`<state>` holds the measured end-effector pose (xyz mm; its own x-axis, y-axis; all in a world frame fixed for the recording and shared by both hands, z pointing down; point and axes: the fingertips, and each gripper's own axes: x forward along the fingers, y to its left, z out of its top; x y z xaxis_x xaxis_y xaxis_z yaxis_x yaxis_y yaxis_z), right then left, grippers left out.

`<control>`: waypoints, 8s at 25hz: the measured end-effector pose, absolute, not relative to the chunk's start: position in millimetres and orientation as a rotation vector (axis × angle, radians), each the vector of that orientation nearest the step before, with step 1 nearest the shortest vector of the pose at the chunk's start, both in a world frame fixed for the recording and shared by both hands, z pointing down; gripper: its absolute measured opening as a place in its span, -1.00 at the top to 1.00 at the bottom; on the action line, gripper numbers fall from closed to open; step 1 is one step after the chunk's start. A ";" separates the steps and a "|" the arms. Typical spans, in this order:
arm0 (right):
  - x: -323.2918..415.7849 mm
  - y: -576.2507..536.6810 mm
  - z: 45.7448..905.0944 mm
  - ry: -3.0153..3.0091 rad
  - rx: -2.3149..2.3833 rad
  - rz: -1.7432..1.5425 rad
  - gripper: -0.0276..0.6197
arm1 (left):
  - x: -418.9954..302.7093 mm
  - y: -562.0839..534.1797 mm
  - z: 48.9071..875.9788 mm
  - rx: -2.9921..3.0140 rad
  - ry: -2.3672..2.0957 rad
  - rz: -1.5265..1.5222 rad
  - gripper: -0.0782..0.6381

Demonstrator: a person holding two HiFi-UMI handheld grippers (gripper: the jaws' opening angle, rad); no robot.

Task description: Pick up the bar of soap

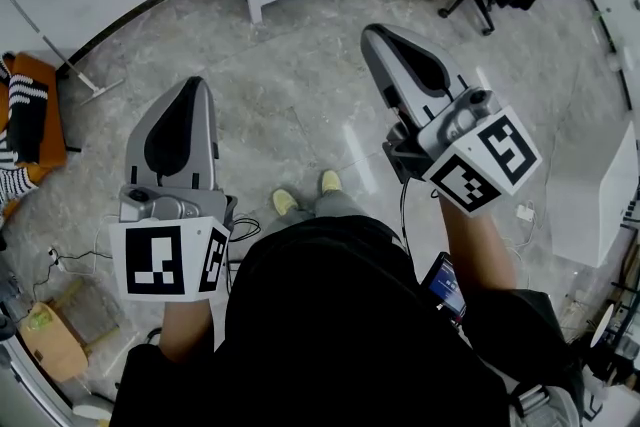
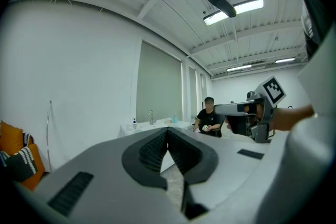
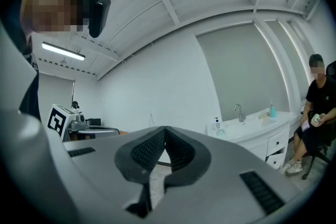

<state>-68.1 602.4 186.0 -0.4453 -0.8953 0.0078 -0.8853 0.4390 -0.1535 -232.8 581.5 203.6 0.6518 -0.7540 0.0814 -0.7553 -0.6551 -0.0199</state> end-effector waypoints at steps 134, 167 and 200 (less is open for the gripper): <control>75.3 59.4 227.3 2.674 -1.562 -0.336 0.90 | -61.7 45.3 213.2 2.860 -1.209 0.261 0.76; 7.0 -68.3 234.4 2.679 -1.709 -0.352 0.90 | -116.3 -83.5 230.9 2.899 -1.007 0.175 0.76; 77.3 -170.9 229.7 2.685 -1.666 -0.334 0.90 | -47.2 -181.6 218.7 2.943 -0.996 0.255 0.76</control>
